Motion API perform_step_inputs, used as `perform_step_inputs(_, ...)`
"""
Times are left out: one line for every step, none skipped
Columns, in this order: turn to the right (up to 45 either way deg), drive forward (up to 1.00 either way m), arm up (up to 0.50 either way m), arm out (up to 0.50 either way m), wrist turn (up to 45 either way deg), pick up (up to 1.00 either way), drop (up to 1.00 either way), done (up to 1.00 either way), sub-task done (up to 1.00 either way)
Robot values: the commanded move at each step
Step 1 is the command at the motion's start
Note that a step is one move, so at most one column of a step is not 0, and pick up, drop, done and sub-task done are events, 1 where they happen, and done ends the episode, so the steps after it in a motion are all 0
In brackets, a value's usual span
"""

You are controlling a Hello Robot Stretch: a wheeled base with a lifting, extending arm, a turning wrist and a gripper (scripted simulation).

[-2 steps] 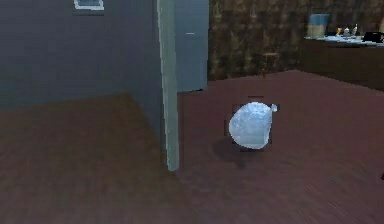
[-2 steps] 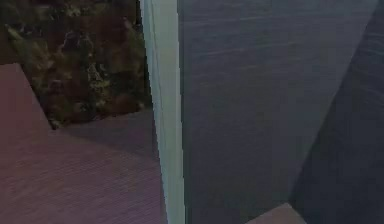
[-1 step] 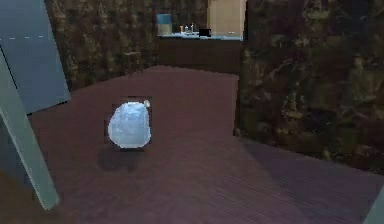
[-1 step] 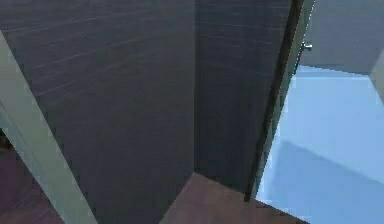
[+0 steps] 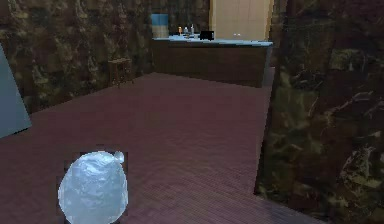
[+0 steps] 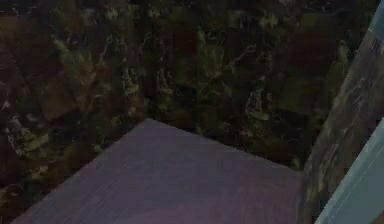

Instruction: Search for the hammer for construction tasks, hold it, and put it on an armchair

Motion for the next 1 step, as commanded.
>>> perform_step_inputs(0.0,1.00,0.00,0.00,0.0,0.00,0.00,0.00,0.00)
